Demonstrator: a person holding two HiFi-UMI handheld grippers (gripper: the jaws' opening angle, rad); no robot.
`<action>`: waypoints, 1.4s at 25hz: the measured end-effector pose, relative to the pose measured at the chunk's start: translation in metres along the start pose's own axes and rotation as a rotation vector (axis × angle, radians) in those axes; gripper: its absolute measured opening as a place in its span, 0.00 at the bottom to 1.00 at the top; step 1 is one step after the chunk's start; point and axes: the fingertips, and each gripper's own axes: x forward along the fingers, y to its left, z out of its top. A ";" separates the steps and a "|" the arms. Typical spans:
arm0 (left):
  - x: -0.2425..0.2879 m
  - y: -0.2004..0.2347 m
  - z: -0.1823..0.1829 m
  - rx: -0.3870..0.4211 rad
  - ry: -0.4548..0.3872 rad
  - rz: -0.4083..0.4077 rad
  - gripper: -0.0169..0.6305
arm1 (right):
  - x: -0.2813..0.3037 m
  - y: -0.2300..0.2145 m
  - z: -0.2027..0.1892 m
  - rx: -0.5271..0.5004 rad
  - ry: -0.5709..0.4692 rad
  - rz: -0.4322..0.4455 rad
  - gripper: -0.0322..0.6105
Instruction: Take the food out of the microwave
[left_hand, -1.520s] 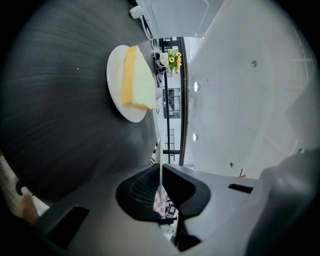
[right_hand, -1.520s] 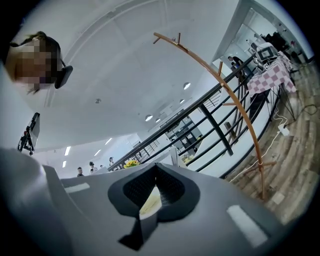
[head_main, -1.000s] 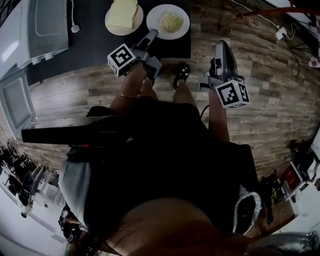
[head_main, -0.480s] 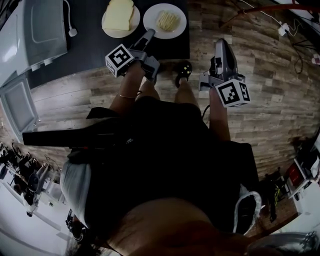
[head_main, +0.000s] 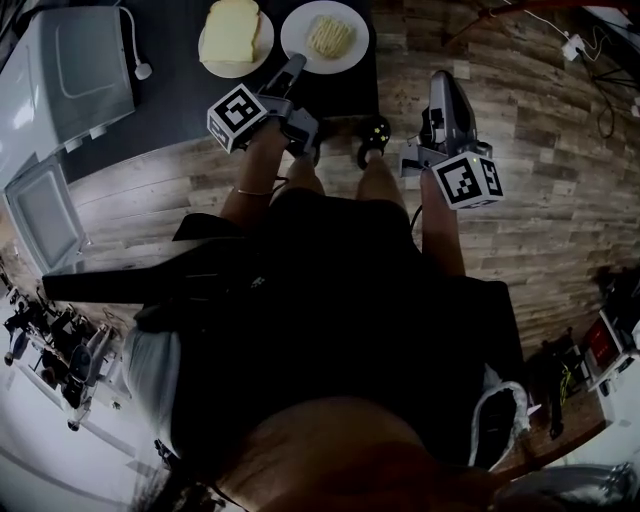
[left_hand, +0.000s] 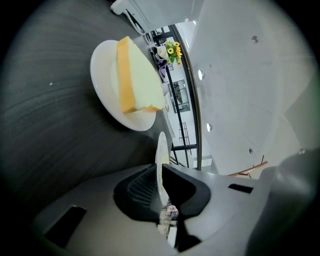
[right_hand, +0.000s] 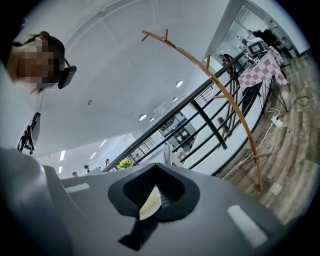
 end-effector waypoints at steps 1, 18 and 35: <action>0.000 0.000 0.000 0.013 0.004 0.011 0.05 | 0.000 0.000 0.000 0.001 0.002 0.000 0.05; -0.001 0.000 -0.006 0.114 0.059 0.092 0.18 | -0.009 0.006 0.003 0.002 -0.009 0.009 0.05; -0.009 -0.001 -0.013 0.310 0.160 0.160 0.36 | -0.009 0.020 0.001 -0.004 0.002 0.035 0.05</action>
